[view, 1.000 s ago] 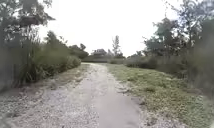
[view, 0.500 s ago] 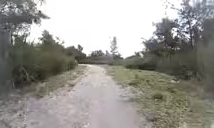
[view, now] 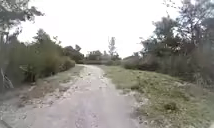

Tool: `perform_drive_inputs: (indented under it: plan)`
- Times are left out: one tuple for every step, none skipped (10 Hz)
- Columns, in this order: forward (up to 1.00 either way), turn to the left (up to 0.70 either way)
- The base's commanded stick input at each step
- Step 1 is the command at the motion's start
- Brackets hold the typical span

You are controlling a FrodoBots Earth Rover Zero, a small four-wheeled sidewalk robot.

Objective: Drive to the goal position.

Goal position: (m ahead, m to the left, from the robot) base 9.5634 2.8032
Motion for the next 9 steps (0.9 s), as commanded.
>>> perform_drive_inputs:
  plan:
    - [0.70,0.00]
    - [0.70,0.00]
    - [0.70,0.00]
    - [0.70,0.00]
    - [0.70,0.00]
    - [0.70,0.00]
    - [0.70,0.00]
    - [0.70,0.00]
    - [0.70,0.27]
